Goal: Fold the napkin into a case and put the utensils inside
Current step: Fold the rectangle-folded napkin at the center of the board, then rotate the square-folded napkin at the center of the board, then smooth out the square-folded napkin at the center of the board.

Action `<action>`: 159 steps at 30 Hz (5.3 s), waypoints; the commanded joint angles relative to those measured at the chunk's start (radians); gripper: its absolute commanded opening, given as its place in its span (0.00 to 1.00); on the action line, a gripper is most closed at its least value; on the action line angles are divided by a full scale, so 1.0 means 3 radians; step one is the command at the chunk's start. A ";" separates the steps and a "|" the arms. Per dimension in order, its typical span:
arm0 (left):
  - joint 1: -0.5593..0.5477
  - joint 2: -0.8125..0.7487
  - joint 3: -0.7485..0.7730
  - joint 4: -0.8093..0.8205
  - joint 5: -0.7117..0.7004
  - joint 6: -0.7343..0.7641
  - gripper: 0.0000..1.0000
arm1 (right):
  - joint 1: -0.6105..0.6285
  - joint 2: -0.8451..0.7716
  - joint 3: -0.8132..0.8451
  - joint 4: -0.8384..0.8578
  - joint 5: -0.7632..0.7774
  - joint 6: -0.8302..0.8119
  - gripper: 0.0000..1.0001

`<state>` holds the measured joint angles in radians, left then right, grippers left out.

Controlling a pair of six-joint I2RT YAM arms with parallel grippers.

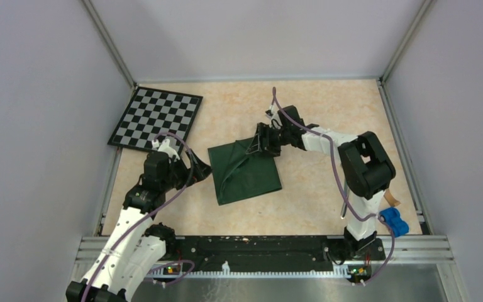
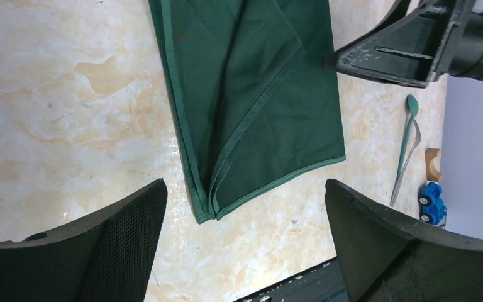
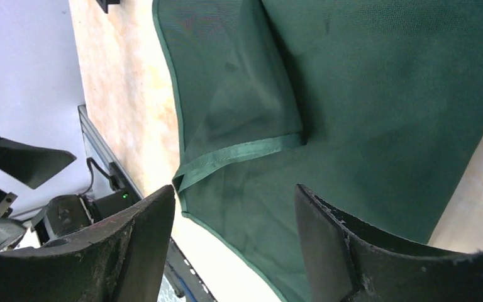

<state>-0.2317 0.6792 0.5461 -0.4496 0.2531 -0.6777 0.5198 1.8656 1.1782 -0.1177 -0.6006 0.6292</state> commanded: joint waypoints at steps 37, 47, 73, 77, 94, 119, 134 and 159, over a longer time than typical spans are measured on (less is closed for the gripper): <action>0.0010 -0.0002 0.0281 0.0062 -0.0090 0.0159 0.99 | 0.0354 0.0410 0.0707 0.0913 -0.0443 0.0634 0.70; 0.0001 0.0987 0.0478 0.0773 0.0664 0.0111 0.97 | 0.0326 -0.0476 -0.0683 -0.0225 0.0402 -0.0362 0.23; -0.0521 0.3402 0.1741 0.1244 0.0948 0.0335 0.49 | -0.0492 -0.0625 -0.0655 -0.0307 0.0769 -0.0738 0.27; -0.0518 0.3437 0.1506 0.1292 0.0915 0.0388 0.44 | -0.0698 -0.0528 -0.0822 -0.0107 0.0612 -0.0685 0.24; -0.0511 0.2470 0.0914 0.0892 0.0598 0.0590 0.50 | -0.0697 -0.0381 -0.0665 -0.0109 0.0235 -0.0743 0.25; -0.0462 0.2975 0.0304 0.1401 0.0134 0.0408 0.31 | -0.0278 0.1316 0.0531 0.2234 -0.0501 0.0977 0.55; -0.0465 0.2825 0.0155 0.1376 0.0108 0.0419 0.29 | -0.0286 0.1019 0.0611 0.1997 -0.0637 0.0816 0.66; -0.0799 0.1763 -0.0334 0.1355 0.1009 -0.0146 0.41 | -0.0250 -0.0304 0.0039 -0.0157 -0.0370 -0.0488 0.65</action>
<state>-0.4217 1.2942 0.4335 -0.0036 0.4450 -0.6861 0.4320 2.0010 1.3907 -0.0731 -0.7296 0.5674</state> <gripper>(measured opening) 0.367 0.658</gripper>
